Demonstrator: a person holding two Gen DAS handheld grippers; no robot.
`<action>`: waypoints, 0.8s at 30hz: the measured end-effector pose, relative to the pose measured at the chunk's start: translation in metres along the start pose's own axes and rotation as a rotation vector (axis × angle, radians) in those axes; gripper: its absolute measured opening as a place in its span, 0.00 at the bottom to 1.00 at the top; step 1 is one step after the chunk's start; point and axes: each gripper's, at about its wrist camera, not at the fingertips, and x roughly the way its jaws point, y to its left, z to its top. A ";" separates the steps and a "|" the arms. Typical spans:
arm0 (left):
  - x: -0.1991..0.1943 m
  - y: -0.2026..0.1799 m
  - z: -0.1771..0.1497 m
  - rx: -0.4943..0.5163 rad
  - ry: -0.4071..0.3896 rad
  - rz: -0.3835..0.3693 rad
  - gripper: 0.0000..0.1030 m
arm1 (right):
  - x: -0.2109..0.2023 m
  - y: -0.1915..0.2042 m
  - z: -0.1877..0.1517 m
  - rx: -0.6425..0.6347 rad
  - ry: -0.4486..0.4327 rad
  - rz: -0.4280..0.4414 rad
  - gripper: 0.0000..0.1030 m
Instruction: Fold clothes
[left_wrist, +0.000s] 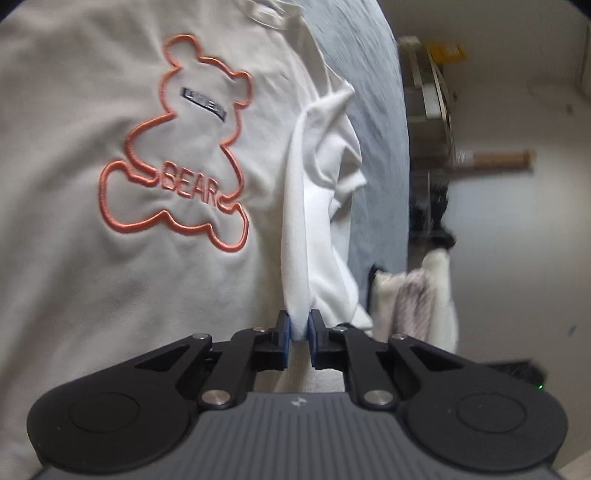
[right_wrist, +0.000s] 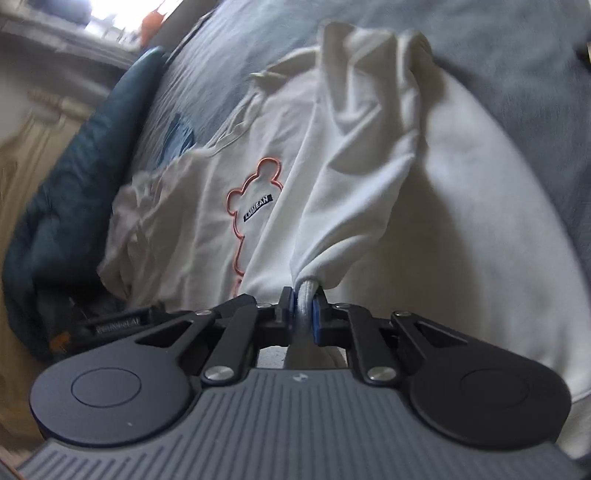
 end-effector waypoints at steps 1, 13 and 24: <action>0.001 -0.004 0.001 0.009 0.004 -0.007 0.10 | -0.003 0.002 -0.001 -0.025 0.003 -0.031 0.08; 0.025 -0.048 -0.018 0.134 0.058 -0.052 0.08 | -0.075 0.000 0.019 -0.367 -0.112 -0.218 0.07; 0.070 -0.023 -0.045 0.148 0.235 0.081 0.39 | -0.019 -0.149 -0.006 0.112 0.120 -0.093 0.14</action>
